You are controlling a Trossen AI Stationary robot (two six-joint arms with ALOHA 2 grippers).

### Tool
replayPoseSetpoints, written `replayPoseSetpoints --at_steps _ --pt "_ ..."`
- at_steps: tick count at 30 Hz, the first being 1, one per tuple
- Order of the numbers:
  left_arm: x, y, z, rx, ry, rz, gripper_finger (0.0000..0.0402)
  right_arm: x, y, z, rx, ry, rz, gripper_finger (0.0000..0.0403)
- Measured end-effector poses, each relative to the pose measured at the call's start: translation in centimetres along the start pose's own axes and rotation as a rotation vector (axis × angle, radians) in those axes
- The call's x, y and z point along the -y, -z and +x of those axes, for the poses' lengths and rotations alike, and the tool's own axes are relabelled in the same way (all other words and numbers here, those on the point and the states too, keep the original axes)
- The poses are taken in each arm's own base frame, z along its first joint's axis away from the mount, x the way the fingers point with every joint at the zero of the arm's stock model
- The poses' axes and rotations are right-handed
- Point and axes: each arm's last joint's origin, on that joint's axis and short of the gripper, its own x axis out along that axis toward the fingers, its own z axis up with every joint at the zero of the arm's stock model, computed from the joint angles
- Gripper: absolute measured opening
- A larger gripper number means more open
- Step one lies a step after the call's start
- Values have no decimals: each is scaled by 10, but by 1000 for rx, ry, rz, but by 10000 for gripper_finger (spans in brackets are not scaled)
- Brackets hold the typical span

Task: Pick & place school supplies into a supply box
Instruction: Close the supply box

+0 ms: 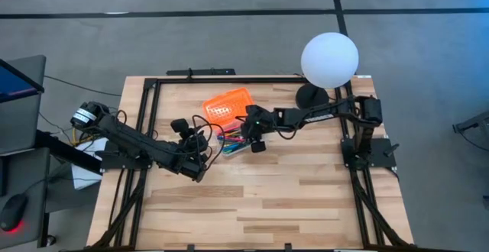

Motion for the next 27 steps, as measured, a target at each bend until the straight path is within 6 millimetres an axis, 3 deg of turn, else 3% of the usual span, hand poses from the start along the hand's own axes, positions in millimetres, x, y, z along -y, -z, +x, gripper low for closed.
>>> replayPoseSetpoints --at_steps 7,14,23,27 --pt "0 0 -1 10 -11 5 93 -7 -24 -30 186 -160 -52 144" --pt "4 4 -19 134 -69 34 93 0 -39 -87 271 -179 -58 120" --pt "6 21 -55 350 -116 56 93 12 -41 -184 358 -121 1 102" --pt "5 28 -66 421 -106 34 93 4 -29 -232 437 -71 47 102"
